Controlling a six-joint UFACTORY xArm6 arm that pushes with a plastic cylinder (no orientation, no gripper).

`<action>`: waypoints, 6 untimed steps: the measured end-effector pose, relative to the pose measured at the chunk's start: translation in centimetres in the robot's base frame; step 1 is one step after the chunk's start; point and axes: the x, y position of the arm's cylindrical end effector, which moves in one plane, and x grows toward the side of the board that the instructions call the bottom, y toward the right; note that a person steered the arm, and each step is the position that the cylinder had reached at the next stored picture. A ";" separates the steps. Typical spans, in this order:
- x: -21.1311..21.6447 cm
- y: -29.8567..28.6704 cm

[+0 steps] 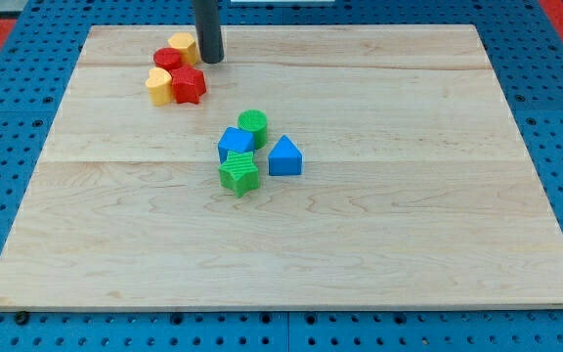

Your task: Place the red circle bellow the yellow pentagon

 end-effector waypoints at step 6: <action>-0.1 0.2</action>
